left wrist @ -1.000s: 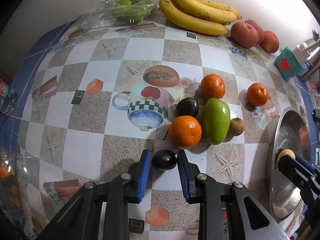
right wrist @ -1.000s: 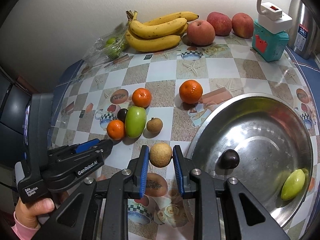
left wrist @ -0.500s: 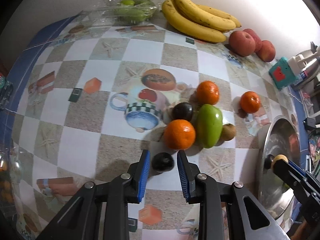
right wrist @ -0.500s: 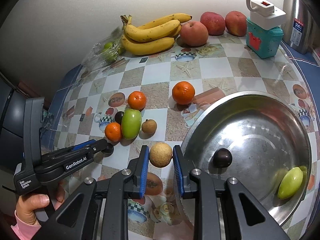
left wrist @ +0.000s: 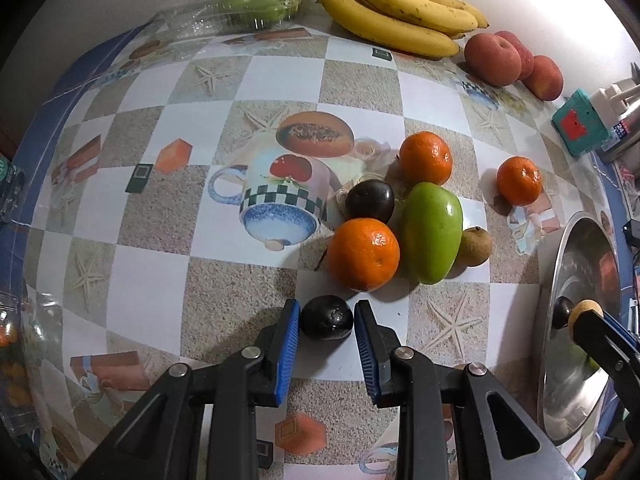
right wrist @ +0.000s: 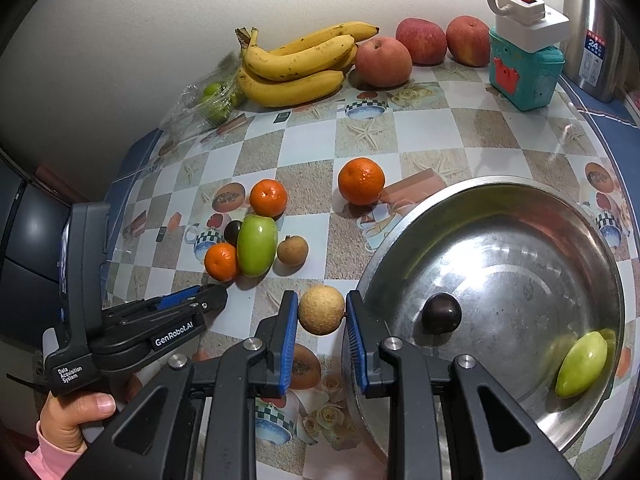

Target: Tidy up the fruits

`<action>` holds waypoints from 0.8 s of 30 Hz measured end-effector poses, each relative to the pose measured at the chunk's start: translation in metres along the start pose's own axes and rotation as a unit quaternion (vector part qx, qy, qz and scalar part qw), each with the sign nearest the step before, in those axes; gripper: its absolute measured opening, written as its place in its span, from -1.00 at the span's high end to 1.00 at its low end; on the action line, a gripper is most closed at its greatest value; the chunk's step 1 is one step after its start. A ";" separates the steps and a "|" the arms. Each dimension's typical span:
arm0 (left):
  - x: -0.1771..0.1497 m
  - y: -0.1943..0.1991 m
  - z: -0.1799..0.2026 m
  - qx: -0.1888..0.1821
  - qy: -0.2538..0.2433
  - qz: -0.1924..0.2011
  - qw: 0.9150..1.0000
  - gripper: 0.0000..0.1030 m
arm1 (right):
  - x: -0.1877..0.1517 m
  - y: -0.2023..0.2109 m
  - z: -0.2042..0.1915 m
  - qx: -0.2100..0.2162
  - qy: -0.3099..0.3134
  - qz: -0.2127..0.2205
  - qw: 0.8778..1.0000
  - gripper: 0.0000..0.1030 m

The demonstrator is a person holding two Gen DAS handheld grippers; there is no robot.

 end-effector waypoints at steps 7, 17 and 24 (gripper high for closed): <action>0.002 -0.001 0.001 -0.006 0.003 0.003 1.000 0.44 | 0.000 -0.001 0.002 -0.002 -0.001 -0.003 1.000 0.51; 0.005 0.020 -0.006 -0.012 0.014 0.020 1.000 0.44 | 0.000 -0.001 0.006 -0.001 -0.006 -0.004 1.000 0.51; 0.009 0.042 0.002 -0.025 0.010 0.042 0.999 0.45 | 0.003 0.004 0.031 -0.009 -0.038 -0.002 0.999 0.51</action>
Point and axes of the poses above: each gripper's, at about its wrist camera, not at the fingertips, and y roughly against the way its jaws point, z to its right, x to its top, the point moved 8 cm from there along -y, roughly the way its jaws point, and after that the axes turned 1 degree about -z, right-handed, at the moved point
